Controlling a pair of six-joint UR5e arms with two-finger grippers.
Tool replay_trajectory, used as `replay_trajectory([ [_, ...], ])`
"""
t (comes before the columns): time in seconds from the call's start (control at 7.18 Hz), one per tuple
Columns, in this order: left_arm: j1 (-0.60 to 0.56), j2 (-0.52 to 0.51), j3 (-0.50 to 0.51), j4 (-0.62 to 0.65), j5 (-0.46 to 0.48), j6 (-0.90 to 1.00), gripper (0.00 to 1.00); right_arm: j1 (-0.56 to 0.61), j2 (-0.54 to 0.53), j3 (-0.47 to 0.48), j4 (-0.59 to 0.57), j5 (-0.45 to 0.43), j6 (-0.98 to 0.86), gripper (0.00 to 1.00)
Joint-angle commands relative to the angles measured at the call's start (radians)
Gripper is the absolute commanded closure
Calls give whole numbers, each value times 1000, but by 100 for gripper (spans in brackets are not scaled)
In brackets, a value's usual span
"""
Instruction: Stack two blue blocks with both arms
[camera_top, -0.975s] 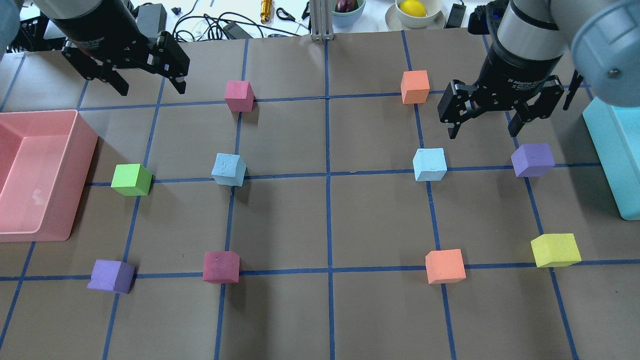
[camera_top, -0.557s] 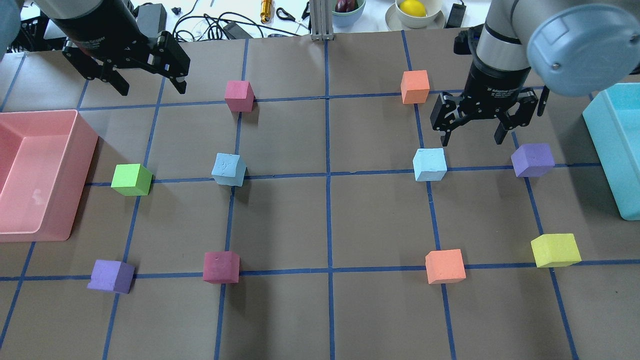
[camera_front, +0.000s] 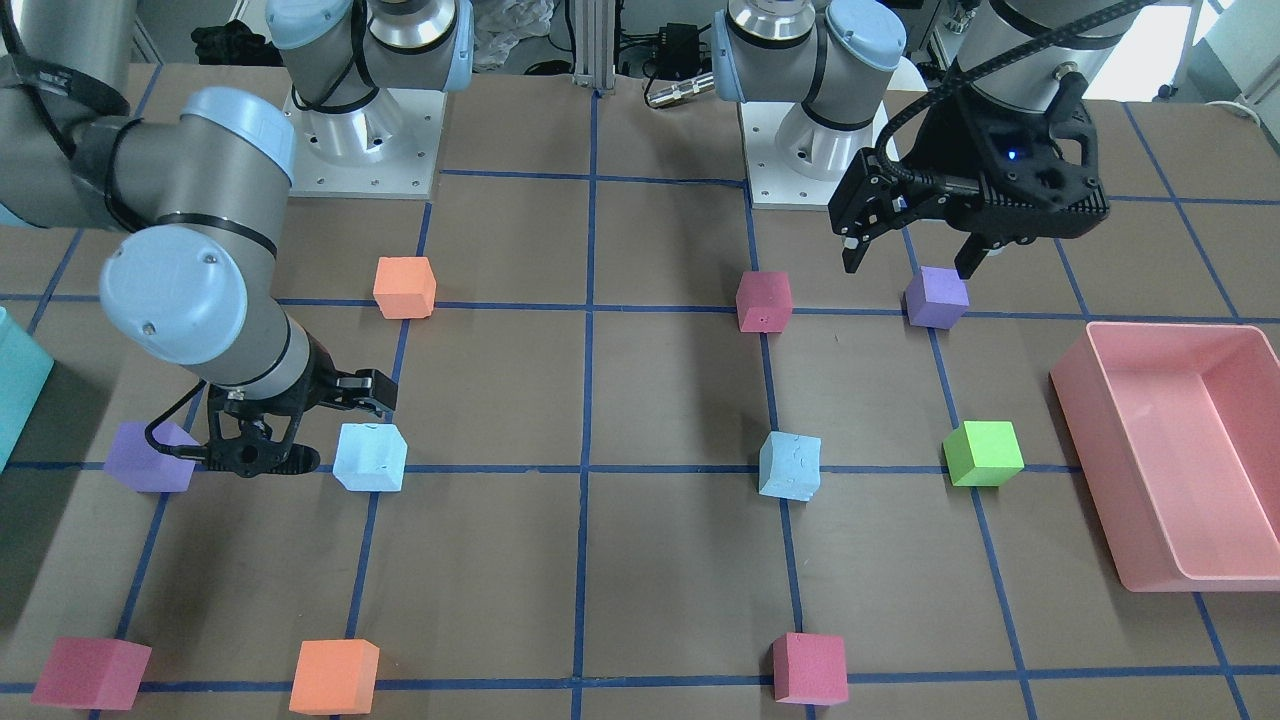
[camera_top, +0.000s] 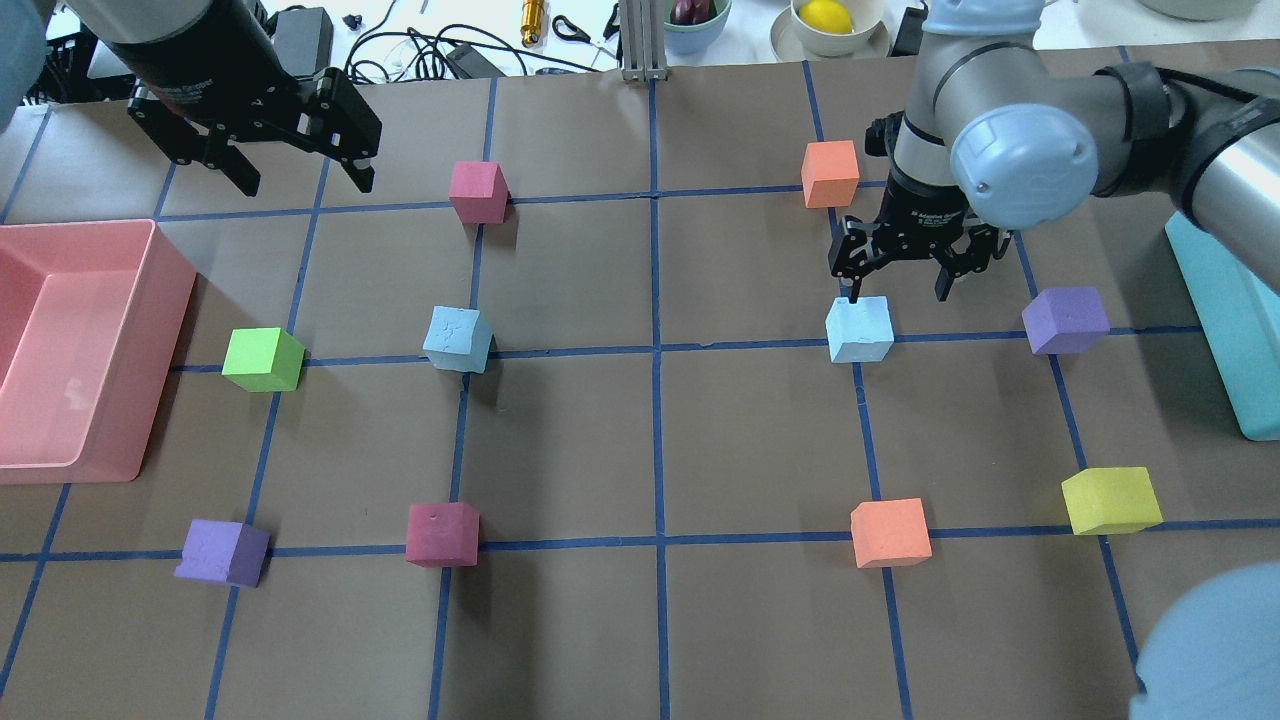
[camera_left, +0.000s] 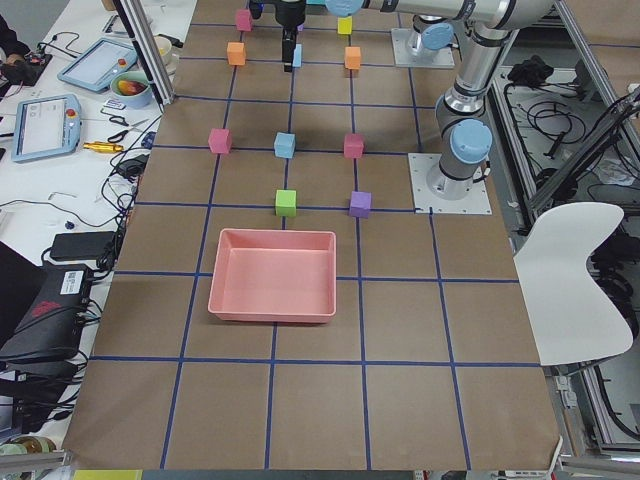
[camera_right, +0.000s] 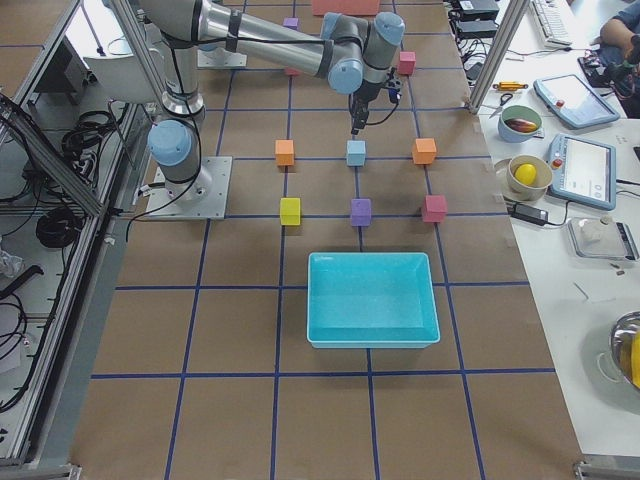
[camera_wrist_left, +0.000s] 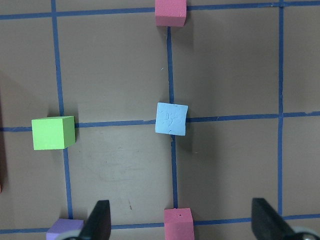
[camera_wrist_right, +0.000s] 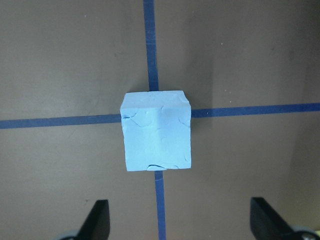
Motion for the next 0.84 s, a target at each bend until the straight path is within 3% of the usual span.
replay_trajectory([
  [0.0, 0, -12, -17, 10, 3, 0, 0, 0, 31, 89, -201, 10, 3, 0],
  [0.14, 8, -34, -31, 13, 2, 2, 0, 0, 46, 83, -213, 12, 3, 0],
  [0.7, 8, -103, -363, 469, 0, 0, 0, 0, 115, 75, -223, 38, 1, 0],
])
